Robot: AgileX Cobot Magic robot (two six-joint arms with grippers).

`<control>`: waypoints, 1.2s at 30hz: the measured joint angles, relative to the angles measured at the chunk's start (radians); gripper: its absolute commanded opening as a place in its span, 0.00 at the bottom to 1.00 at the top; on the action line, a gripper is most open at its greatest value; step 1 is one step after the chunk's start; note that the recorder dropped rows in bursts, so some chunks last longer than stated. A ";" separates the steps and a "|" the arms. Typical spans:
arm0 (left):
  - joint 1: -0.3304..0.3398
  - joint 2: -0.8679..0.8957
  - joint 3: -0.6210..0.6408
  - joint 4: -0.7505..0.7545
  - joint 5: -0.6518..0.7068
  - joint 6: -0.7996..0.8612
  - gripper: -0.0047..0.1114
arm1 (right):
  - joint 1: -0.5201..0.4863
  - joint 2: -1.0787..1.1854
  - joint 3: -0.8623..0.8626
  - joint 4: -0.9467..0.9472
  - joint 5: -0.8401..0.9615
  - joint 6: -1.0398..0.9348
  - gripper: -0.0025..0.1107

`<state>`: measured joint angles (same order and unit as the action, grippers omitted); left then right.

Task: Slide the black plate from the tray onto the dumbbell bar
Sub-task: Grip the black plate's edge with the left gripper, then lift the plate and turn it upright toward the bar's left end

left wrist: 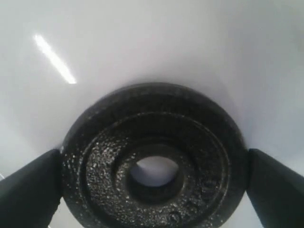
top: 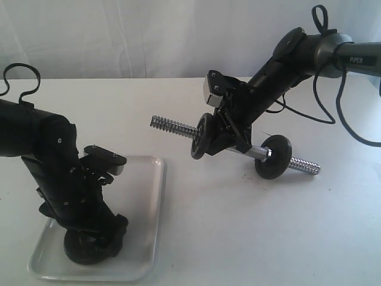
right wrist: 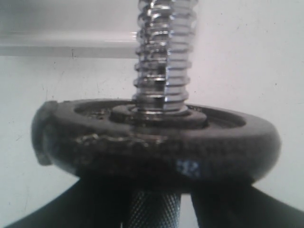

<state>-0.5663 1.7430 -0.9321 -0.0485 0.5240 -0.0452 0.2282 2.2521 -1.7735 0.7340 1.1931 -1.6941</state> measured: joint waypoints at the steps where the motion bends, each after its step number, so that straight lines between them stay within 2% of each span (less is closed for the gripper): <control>1: 0.000 0.002 -0.002 0.002 0.003 0.000 0.94 | 0.000 0.000 0.000 0.000 0.000 0.000 0.02; 21: -0.004 0.029 -0.016 0.032 0.037 -0.034 0.92 | 0.000 0.000 0.000 0.000 0.000 0.000 0.02; 23: -0.005 0.029 -0.016 0.041 0.037 -0.043 0.74 | 0.000 0.000 0.000 0.000 0.000 0.000 0.02; 29: -0.005 0.029 -0.016 0.049 0.037 -0.051 0.34 | 0.000 0.000 0.000 0.000 0.000 0.000 0.02; 31: -0.005 0.029 -0.016 0.049 0.037 -0.051 0.16 | 0.000 0.000 0.000 0.000 0.000 0.000 0.02; 33: -0.005 0.029 -0.020 0.049 0.037 -0.051 0.04 | 0.000 0.000 0.000 0.000 0.000 0.000 0.02; 36: -0.005 0.034 -0.044 0.049 0.059 -0.051 0.04 | 0.000 0.000 0.000 -0.001 0.000 0.000 0.02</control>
<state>-0.5717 1.7773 -0.9758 0.0000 0.5825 -0.0963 0.2282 2.2521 -1.7735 0.7332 1.1931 -1.6941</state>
